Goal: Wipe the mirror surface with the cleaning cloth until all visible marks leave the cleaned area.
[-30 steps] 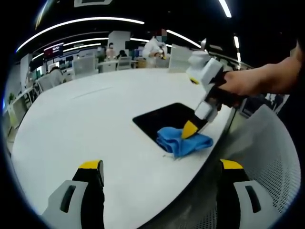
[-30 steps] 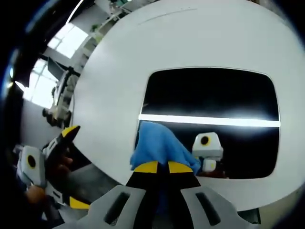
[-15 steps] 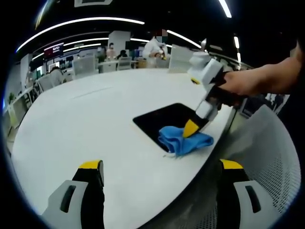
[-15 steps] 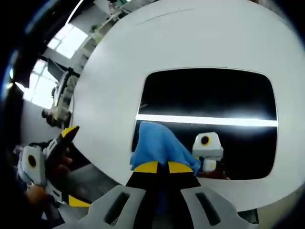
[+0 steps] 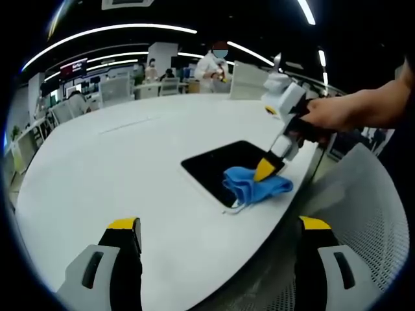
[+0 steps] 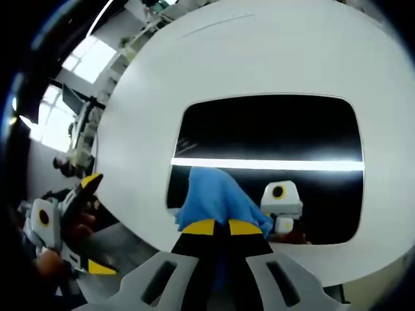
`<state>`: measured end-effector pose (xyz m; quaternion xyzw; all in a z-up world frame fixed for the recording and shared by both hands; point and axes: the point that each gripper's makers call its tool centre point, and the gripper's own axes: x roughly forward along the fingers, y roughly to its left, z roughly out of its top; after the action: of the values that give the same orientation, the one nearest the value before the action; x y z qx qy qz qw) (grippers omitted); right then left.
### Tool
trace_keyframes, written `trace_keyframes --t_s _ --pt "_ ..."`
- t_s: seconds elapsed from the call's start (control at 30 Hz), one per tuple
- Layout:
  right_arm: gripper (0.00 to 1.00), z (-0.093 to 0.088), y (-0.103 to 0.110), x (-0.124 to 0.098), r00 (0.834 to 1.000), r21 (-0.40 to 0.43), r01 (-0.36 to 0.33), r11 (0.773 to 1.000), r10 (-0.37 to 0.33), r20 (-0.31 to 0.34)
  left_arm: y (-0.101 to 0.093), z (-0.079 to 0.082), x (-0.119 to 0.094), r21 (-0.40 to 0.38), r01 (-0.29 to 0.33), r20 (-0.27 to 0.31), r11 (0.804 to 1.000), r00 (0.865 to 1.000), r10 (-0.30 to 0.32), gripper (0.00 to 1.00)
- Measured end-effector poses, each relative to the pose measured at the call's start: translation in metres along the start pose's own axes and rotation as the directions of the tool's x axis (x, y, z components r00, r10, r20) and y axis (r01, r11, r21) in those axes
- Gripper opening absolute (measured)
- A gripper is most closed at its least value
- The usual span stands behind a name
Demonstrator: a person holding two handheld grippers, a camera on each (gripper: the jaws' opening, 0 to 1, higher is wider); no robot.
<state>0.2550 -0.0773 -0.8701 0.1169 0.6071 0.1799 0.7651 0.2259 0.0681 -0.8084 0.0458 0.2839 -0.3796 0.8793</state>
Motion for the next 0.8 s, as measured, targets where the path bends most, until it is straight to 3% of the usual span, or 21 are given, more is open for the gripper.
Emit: trace_keyframes --t_s 0.3,0.8 --pt "0.0 -0.003 -0.012 -0.007 1.0 0.017 0.008 1.0 -0.008 0.004 0.0 0.0 0.0 -0.001 -0.003 0.002 1.0 1.0 0.003 0.99" --pt "0.0 -0.002 -0.013 -0.007 1.0 0.024 0.007 1.0 -0.008 0.007 -0.001 0.0 0.0 0.0 -0.001 -0.004 1.0 1.0 0.001 0.99"
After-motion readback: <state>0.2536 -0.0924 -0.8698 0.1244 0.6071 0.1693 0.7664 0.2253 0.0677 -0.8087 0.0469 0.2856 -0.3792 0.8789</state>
